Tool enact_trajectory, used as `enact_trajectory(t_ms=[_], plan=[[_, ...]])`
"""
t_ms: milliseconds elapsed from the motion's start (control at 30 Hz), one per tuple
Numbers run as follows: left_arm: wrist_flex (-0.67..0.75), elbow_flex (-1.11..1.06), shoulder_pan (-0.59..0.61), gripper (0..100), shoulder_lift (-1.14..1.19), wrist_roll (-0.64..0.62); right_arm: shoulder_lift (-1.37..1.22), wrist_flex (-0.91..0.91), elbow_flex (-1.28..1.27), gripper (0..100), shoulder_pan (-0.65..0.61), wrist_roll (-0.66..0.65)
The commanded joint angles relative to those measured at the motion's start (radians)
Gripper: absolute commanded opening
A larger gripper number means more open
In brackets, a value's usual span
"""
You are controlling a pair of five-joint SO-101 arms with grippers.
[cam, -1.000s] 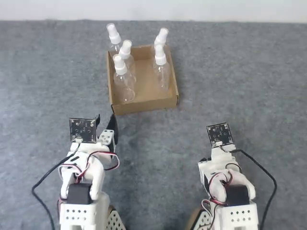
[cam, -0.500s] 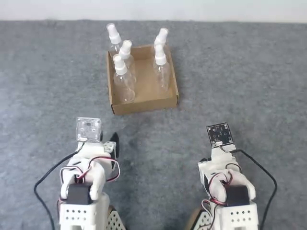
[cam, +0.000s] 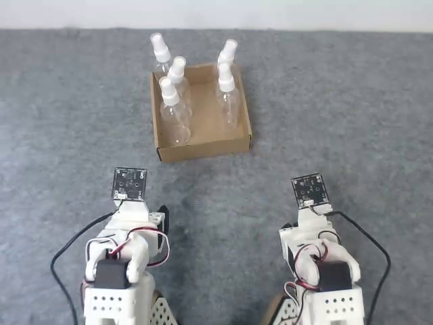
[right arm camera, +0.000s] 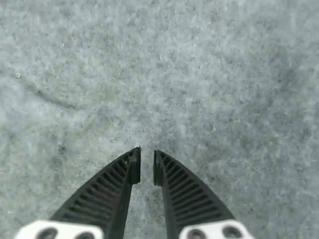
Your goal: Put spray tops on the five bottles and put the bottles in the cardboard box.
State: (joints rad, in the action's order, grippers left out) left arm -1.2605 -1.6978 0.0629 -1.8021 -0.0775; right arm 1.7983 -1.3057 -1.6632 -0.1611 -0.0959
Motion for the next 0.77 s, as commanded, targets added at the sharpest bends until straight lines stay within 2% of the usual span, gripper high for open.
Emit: enact_trajectory(t_ms=[0,100,733], plan=[[-0.003,0.013,0.003,9,-0.017,0.003,0.016,-0.005,-0.02,0.7,0.018,0.005],[-0.003,0.013,0.003,0,-0.017,0.003,0.016,-0.005,-0.02,0.7,0.018,0.005],[-0.003,0.013,-0.002,1,-0.017,0.005,0.016,-0.005,-0.02,0.7,0.018,0.005]])
